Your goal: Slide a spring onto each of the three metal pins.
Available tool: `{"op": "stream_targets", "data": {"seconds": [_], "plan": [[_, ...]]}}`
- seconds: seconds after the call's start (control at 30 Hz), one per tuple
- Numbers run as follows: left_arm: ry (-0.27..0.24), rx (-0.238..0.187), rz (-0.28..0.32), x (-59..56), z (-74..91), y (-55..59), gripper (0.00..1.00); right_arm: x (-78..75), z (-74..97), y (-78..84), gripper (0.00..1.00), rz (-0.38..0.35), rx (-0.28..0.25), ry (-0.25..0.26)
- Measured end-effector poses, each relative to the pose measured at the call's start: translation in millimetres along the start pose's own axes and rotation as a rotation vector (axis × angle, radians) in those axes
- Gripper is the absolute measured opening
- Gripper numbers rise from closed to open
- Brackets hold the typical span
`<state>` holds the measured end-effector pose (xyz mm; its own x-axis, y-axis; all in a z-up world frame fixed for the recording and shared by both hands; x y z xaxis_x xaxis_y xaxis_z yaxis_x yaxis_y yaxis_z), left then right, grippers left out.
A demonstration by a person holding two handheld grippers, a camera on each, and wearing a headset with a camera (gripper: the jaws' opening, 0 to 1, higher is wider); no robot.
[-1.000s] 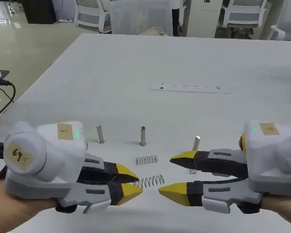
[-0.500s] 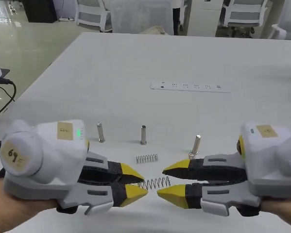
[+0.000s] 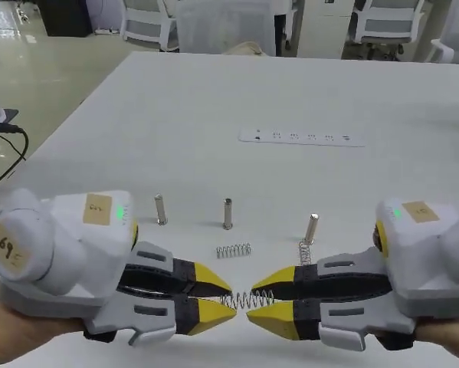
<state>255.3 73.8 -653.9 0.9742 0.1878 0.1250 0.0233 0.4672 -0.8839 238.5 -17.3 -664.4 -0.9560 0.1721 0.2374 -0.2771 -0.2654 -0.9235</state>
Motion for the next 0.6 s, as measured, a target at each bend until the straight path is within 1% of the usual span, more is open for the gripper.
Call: {"op": "stream_targets", "data": {"seconds": [0.17,0.37,0.47,0.6], "plan": [[0.006,-0.001,-0.007,-1.2,-0.6,-1.0,0.03,1.3,0.1,-0.3,0.11,0.004,0.002,-0.006],[0.006,0.003,-0.012,-1.2,-0.1,-0.9,0.03,3.2,-0.4,-0.5,0.09,0.011,0.019,-0.013],[0.006,0.008,-0.022,-1.5,-0.1,-0.6,0.03,4.6,-1.3,-1.6,0.09,0.013,0.036,-0.017],[0.003,0.008,-0.021,-1.2,0.5,0.0,0.03,5.8,-1.9,-5.8,0.08,0.019,0.060,-0.015]]}}
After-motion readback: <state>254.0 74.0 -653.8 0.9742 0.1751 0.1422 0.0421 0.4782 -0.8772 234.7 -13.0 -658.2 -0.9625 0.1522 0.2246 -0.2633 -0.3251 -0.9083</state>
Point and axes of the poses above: the centre of the closed fingertips' face, and the gripper's own axes: z roughly backward along the fingers, x roughly to its left, y roughly out of its underside, the point moved 5 cm from there along z, roughly backward along the fingers, and after that the axes turned 11 degrees about -y, right-handed, at the moved point
